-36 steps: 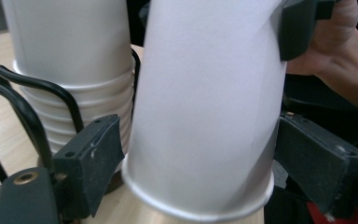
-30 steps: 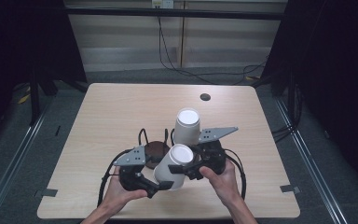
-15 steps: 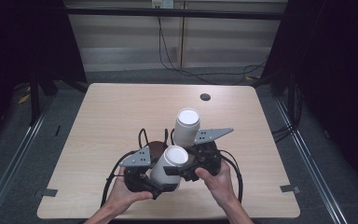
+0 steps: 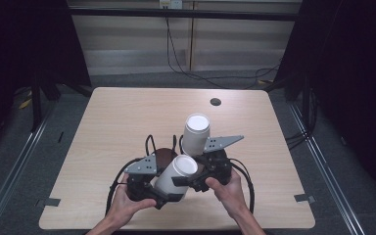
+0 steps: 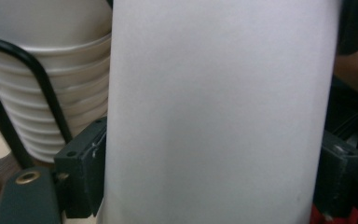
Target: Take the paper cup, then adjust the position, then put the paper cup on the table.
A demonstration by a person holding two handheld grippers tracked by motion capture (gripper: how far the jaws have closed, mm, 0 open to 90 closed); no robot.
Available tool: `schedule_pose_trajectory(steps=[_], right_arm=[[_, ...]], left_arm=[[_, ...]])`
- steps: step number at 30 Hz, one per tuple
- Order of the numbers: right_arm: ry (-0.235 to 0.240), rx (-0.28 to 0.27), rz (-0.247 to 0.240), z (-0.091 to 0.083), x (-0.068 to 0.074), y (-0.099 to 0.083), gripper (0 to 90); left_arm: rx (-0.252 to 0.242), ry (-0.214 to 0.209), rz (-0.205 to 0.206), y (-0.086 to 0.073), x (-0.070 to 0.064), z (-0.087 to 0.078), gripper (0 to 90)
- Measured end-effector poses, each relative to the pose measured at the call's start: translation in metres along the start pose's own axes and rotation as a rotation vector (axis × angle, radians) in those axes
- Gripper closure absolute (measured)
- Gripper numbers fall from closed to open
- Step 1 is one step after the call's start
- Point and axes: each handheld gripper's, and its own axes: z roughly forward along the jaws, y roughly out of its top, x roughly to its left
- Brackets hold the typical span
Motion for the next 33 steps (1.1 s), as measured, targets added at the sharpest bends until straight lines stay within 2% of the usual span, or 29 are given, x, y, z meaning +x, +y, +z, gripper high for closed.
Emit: schedule_pose_trajectory(steps=[2, 5, 8, 11, 16, 17, 22, 25, 28, 29, 31, 33], right_arm=[[0.008, 0.011, 0.005, 0.0, 0.0, 0.0, 14.9], [-0.005, 0.013, 0.001, -0.002, 0.002, -0.002, 14.5], [-0.021, 0.023, -0.002, -0.004, 0.001, -0.005, 14.5], [-0.03, 0.045, -0.004, -0.006, -0.001, -0.008, 14.4], [0.001, 0.079, -0.019, -0.007, -0.003, -0.012, 14.4], [0.006, 0.086, -0.022, -0.008, -0.004, -0.012, 14.5], [-0.032, 0.146, -0.028, -0.009, -0.006, -0.015, 14.5], [-0.06, 0.163, -0.065, -0.011, -0.006, -0.017, 14.7], [-0.04, 0.161, -0.061, -0.011, -0.009, -0.018, 14.7], [-0.042, 0.17, -0.06, -0.01, -0.011, -0.017, 14.6], [-0.045, 0.182, -0.062, -0.009, -0.011, -0.016, 14.6], [-0.049, 0.195, -0.069, -0.008, -0.009, -0.017, 14.7]], left_arm=[[0.019, 0.011, -0.002, 0.0, 0.002, -0.003, 16.0], [0.041, 0.027, -0.02, 0.0, 0.003, -0.006, 16.4], [0.084, 0.018, -0.03, -0.001, 0.004, -0.008, 16.5], [0.126, 0.014, -0.021, 0.0, 0.005, -0.008, 16.6], [0.169, 0.022, -0.039, 0.0, 0.008, -0.011, 16.5], [0.188, 0.027, -0.035, 0.0, 0.008, -0.012, 16.3], [0.233, 0.033, -0.025, 0.002, 0.009, -0.015, 16.3], [0.259, 0.022, -0.022, 0.005, 0.011, -0.016, 16.3], [0.285, 0.029, -0.014, 0.007, 0.014, -0.018, 16.3], [0.284, 0.032, -0.017, 0.007, 0.014, -0.019, 16.3], [0.301, 0.07, 0.003, 0.007, 0.013, -0.021, 16.4], [0.314, 0.076, 0.002, 0.007, 0.013, -0.022, 16.4]])
